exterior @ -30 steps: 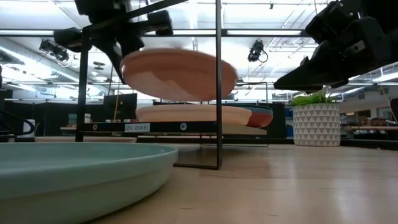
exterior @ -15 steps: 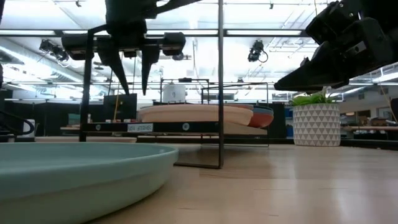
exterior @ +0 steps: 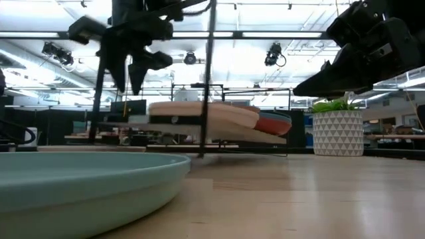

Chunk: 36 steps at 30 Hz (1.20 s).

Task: Place and stack plates onto a shelf
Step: Stack the grey plate on top of the brown plate on the shelf

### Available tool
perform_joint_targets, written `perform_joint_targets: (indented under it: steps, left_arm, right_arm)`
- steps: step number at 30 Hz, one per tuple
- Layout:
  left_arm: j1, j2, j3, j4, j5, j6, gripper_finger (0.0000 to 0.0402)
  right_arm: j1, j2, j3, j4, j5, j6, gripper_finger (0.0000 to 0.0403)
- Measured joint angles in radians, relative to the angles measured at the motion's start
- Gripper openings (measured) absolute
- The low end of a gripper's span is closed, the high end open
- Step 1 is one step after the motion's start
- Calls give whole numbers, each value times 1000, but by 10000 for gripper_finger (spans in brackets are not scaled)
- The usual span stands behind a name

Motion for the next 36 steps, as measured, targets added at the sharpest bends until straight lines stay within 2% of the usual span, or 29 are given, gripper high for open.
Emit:
perform_joint_targets:
  steps: [5, 10, 17, 19, 23, 28, 30, 34, 36]
  left_arm:
    - [-9, -33, 3, 70, 33, -1, 108]
    - [-59, -34, 2, 43, -50, 35, 92]
    - [-53, -50, 2, -49, -56, 33, 67]
    - [-28, -79, -23, -51, -29, 13, 55]
    - [14, -204, -152, -32, -3, -32, 28]
    - [24, -378, -324, -20, 16, -156, 6]
    - [4, -435, -383, -8, 14, -272, 6]
    - [-58, -479, -467, 9, -28, -580, 10]
    - [-107, -473, -482, 21, -48, -609, 11]
  right_arm:
    - [0, 0, 0, 21, -4, -18, 105]
    - [0, 0, 0, 21, -20, -26, 105]
    - [3, 0, 0, 21, -19, -22, 105]
    - [10, 0, 0, 20, -20, -18, 105]
    - [31, 0, 0, 22, -20, -18, 105]
    - [40, 0, 0, 35, -19, -23, 105]
    - [40, 0, 0, 35, -19, -23, 105]
    - [40, 0, 0, 51, -19, -26, 105]
    - [40, 0, 0, 59, -19, -26, 105]
